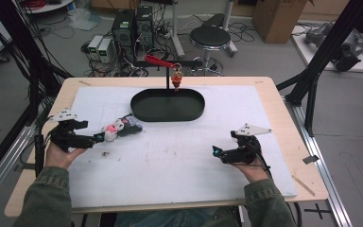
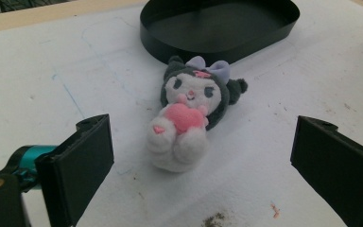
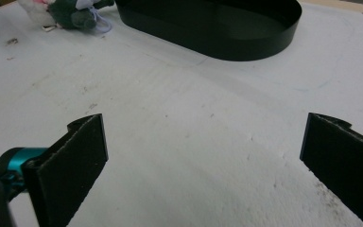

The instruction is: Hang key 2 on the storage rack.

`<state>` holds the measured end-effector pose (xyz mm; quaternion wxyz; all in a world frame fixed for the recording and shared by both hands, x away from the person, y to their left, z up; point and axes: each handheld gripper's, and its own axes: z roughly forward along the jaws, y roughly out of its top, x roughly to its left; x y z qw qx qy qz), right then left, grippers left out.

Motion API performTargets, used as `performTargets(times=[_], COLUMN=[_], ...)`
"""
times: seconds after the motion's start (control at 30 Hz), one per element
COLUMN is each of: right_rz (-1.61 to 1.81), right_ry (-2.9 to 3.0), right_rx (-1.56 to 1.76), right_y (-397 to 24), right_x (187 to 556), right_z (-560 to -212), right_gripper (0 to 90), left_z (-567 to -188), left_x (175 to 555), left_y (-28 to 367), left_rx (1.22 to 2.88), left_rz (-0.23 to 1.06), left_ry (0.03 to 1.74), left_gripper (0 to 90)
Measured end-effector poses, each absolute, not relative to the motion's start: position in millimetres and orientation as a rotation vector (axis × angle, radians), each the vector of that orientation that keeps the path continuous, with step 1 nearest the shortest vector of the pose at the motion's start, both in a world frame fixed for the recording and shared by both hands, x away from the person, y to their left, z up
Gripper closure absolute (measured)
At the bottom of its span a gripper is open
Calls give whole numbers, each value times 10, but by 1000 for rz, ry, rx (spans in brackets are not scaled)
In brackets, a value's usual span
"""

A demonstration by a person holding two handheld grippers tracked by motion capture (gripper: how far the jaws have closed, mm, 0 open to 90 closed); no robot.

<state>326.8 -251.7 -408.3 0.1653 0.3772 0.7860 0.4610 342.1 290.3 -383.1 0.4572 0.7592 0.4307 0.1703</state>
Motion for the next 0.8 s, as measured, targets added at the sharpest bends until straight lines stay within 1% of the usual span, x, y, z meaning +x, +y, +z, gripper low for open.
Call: performTargets(times=[0.33, 0.43, 0.5, 0.57, 0.8], right_rz=[1321, 1320, 1320, 1319, 1319], right_ry=[2228, 2228, 2227, 2226, 2200], right_rx=[1082, 1081, 1087, 1091, 1118], right_y=[-2620, -2633, -2639, -2649, -2681], right_x=[3217, 3216, 3212, 3207, 3203], right_z=[-4125, -4127, -4130, -4132, -4127], right_gripper=[7, 7, 7, 8, 7], left_z=[-3670, -3682, -3701, -3719, -3731], left_x=[3638, 3761, 3847, 3899, 3997], left_y=[2738, 2701, 2676, 2666, 2570], left_rx=[1964, 1982, 2009, 2001, 2070], left_rz=[371, 307, 292, 273, 254], left_ry=[1030, 1023, 1029, 1037, 1032], left_gripper=[70, 86, 87, 87, 87])
